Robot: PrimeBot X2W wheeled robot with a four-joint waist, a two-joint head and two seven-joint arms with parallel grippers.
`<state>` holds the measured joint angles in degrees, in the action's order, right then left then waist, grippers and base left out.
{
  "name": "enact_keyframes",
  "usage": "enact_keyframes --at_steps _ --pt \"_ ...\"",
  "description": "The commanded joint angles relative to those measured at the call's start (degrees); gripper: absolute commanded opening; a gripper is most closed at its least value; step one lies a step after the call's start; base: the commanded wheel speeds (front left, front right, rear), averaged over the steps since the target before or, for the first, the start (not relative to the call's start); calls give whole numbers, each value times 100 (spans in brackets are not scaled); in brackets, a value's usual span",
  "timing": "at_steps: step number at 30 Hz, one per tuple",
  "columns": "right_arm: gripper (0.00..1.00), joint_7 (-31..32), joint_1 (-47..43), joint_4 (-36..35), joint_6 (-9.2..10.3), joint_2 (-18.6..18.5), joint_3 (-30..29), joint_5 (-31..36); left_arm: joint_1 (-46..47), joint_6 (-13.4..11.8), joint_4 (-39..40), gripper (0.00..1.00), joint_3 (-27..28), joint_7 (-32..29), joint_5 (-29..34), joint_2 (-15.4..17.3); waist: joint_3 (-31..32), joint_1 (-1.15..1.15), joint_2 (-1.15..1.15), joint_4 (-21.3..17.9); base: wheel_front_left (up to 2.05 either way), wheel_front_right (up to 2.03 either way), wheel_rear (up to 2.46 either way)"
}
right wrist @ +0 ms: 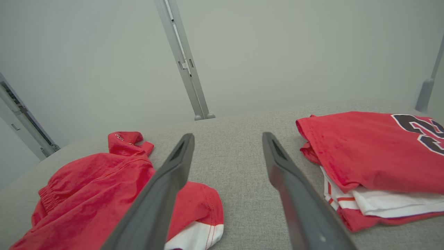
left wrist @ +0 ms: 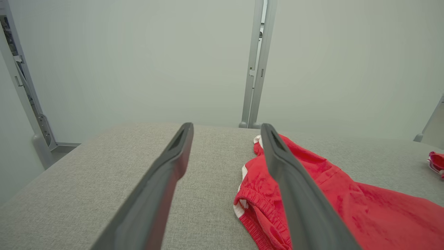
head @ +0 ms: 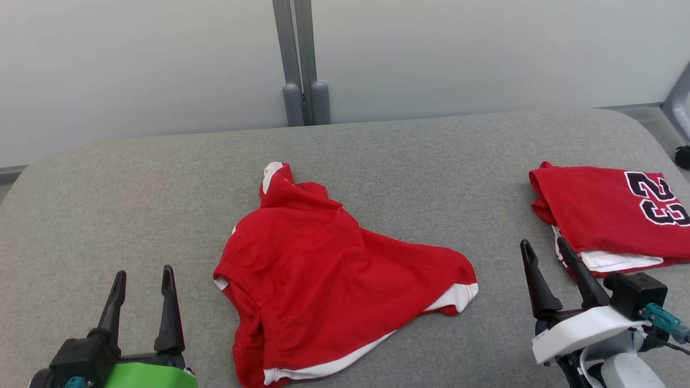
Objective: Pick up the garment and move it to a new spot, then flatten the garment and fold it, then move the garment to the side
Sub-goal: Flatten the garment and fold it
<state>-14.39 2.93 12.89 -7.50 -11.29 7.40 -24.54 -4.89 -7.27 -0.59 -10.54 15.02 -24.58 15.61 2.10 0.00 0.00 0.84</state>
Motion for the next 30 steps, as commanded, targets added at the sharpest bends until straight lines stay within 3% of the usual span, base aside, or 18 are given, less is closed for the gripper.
enact_keyframes --at_steps 1,7,11,19,23,30 --pt "100 11 71 25 2 -24 12 -24 44 19 -23 100 37 18 38 -7 -4 0 0 6 0 0 0" --pt "100 144 76 50 2 -49 25 12 63 84 14 100 82 18 102 -82 -14 0 0 20 0 0 0" --pt "100 555 86 169 2 -93 97 -94 22 224 -64 100 -29 -206 -88 -98 -39 0 0 56 0 0 0" --pt "100 2169 328 679 1 -208 459 -526 -147 732 -171 100 -755 -2549 -768 176 -188 0 0 222 0 0 0" --pt "100 2662 610 929 1 -189 488 -627 -91 953 21 100 -1070 -3437 -1026 314 -386 0 0 331 0 0 0" --pt "100 3103 971 1303 1 -164 545 -666 180 1230 159 100 -1483 -4158 -1300 382 -654 0 0 527 0 0 0"
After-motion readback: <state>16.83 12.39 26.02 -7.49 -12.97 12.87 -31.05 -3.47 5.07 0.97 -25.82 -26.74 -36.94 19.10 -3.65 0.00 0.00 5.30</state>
